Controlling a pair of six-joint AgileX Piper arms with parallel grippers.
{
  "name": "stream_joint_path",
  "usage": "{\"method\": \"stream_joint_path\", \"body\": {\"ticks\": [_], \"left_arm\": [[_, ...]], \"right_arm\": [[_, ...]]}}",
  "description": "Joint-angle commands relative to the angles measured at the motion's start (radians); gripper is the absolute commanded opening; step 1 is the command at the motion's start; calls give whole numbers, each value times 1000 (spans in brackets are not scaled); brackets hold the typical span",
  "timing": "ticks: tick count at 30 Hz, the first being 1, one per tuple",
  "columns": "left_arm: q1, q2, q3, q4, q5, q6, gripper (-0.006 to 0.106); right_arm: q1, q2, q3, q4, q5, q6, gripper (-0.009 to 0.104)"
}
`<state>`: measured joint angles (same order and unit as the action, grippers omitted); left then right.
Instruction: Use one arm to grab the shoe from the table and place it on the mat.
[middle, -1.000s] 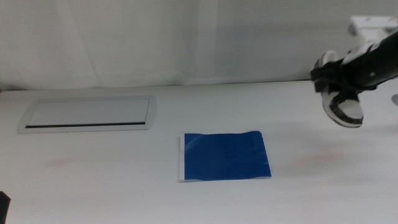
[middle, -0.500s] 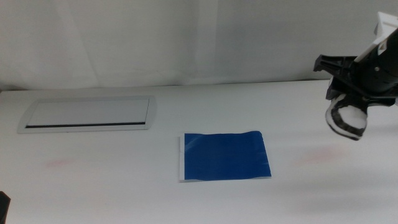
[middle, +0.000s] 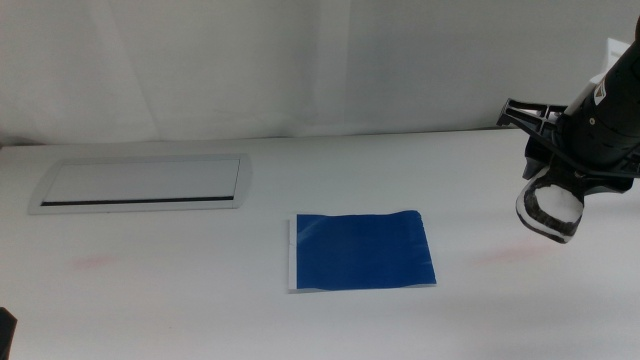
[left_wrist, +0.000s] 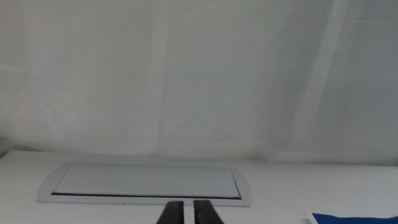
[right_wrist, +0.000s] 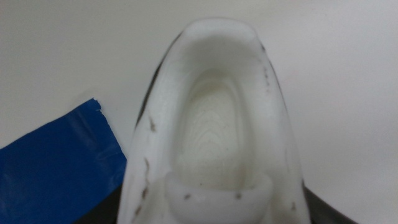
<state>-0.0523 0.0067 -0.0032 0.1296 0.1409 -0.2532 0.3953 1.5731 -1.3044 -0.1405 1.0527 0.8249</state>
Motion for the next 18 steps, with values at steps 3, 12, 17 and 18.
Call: {"method": "stream_joint_path", "body": {"ticks": [3,12,17,18], "left_arm": [[2,-40,40,-6,0,-1,-3],[2,-40,40,-6,0,-1,-3],[2,-40,40,-6,0,-1,-3],[2,-40,40,-6,0,-1,-3]], "right_arm": [[5,-9,-1,-7,33,28,-2],[5,-9,-1,-1,97,252,-2],[3,-9,-1,-31,163,506,-2],[3,-9,-1,-29,171,510,-2]]}}
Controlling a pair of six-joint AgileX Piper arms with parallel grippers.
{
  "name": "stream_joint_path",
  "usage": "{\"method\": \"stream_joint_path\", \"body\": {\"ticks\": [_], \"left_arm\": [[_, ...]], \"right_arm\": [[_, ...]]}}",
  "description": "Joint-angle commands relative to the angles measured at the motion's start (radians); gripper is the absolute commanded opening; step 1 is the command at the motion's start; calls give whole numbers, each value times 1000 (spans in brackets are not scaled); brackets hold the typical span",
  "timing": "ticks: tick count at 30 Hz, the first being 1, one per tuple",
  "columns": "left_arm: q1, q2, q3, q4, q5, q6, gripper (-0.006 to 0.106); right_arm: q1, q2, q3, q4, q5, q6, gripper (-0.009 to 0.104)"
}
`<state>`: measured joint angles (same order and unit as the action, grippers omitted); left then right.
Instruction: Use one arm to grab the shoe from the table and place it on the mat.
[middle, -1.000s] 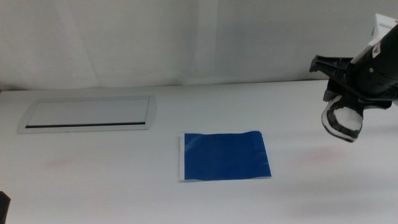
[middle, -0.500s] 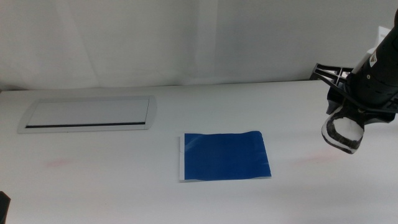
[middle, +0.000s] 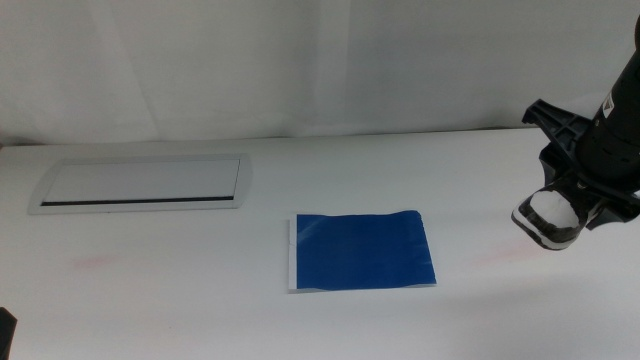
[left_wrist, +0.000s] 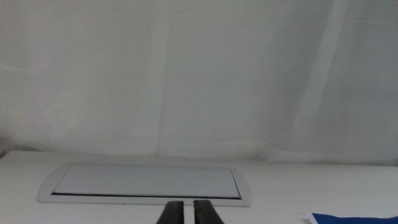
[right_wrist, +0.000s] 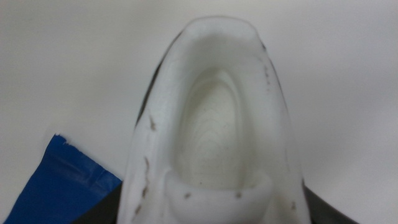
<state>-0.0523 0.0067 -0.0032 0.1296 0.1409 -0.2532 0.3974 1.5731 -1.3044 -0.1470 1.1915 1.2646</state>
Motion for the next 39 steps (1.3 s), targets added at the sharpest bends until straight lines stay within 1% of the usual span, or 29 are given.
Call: {"method": "stream_joint_path", "body": {"ticks": [1,3,7,11,12,15,18,24,32,36,39], "left_arm": [[2,-40,40,-6,0,-1,-3],[2,-40,40,-6,0,-1,-3],[2,-40,40,-6,0,-1,-3],[2,-40,40,-6,0,-1,-3],[2,-40,40,-6,0,-1,-3],[2,-40,40,-6,0,-1,-3],[2,-40,40,-6,0,-1,-3],[2,-40,40,-6,0,-1,-3],[2,-40,40,-6,0,-1,-3],[2,-40,40,-6,0,-1,-3],[2,-40,40,-6,0,-1,-3]], "right_arm": [[1,-9,-1,-10,34,75,-2],[1,-9,-1,9,44,134,-2],[3,-9,-1,27,71,249,-2],[3,-9,-1,64,78,357,-2],[8,-9,-1,64,80,389,-2],[40,-9,-1,33,81,503,-2],[72,-9,-1,-3,34,579,-2],[142,14,-1,-29,-45,746,-2],[216,100,-15,-27,-123,839,-2],[235,158,-93,-27,-113,848,-2],[250,216,-173,-27,-84,820,-2]]}}
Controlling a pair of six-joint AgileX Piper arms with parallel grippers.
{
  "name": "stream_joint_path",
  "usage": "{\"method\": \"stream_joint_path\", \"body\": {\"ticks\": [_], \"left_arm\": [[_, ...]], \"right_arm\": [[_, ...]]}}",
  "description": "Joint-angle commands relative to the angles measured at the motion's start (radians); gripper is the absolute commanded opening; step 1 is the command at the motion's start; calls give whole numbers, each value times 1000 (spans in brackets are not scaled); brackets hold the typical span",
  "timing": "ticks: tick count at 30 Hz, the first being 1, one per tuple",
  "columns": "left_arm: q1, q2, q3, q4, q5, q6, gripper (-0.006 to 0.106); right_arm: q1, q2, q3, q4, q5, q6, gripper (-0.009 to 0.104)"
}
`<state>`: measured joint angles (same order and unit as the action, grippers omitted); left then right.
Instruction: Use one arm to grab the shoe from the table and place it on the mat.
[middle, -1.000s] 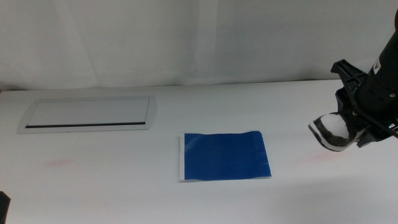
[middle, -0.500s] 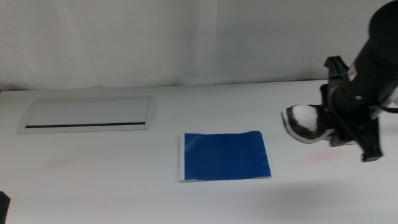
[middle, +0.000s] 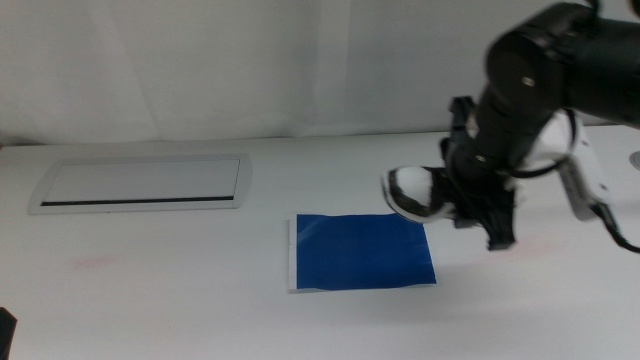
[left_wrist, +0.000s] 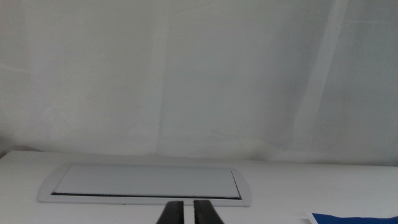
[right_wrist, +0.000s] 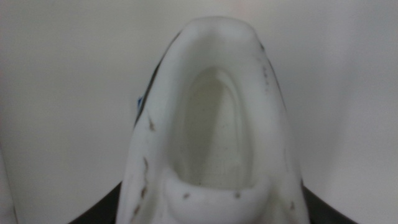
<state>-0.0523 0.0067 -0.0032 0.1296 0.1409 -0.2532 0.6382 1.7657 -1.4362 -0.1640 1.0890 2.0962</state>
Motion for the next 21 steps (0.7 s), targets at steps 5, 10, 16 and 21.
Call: {"method": "stream_joint_path", "body": {"ticks": [5,10,16,21], "left_arm": [[2,-40,40,-6,0,-1,-3],[2,-40,40,-6,0,-1,-3],[2,-40,40,-6,0,-1,-3],[2,-40,40,-6,0,-1,-3]], "right_arm": [[35,134,-174,4,88,-39,-2],[62,217,-254,8,92,-36,-2],[85,273,-270,10,69,-24,-2],[98,305,-270,12,61,-9,-2]]}}
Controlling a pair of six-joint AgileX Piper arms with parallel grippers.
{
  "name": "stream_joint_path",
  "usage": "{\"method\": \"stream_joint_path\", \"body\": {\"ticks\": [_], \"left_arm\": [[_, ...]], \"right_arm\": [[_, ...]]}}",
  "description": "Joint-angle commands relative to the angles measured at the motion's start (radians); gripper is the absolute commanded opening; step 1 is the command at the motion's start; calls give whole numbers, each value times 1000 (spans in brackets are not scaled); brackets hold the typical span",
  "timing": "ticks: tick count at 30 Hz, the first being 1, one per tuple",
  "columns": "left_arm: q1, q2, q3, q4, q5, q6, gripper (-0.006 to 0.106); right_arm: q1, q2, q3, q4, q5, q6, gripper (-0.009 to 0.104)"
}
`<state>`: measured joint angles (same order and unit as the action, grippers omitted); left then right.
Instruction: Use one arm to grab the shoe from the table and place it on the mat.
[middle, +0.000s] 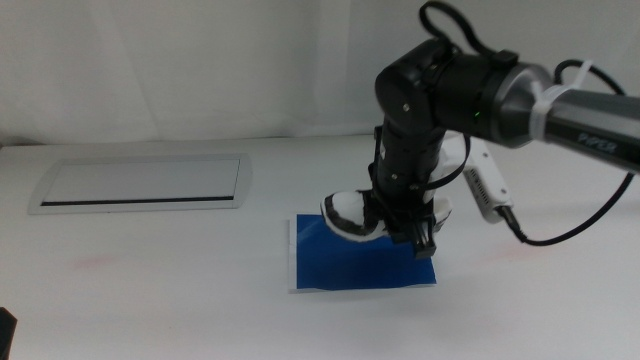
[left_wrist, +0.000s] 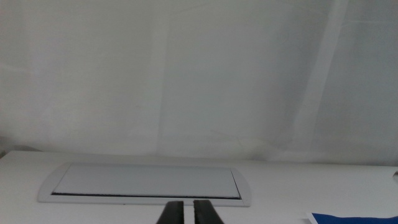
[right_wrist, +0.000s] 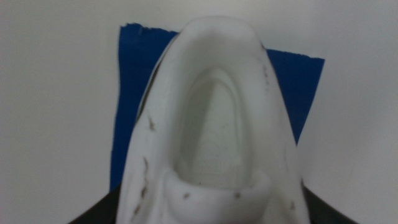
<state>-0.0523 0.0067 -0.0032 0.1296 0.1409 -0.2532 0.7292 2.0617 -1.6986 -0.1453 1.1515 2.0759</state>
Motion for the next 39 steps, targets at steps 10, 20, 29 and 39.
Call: {"method": "stream_joint_path", "body": {"ticks": [10,20,29,39], "left_arm": [[2,-40,40,-6,0,-1,-3],[2,-40,40,-6,-2,-1,-3],[2,-40,40,-6,-2,-1,-3],[2,-40,40,-6,-2,-1,-3]], "right_arm": [[9,69,-8,0,-18,41,-2],[9,115,-8,18,-61,41,-2],[9,146,-8,36,-65,41,-2],[9,151,-8,47,-102,41,-2]]}}
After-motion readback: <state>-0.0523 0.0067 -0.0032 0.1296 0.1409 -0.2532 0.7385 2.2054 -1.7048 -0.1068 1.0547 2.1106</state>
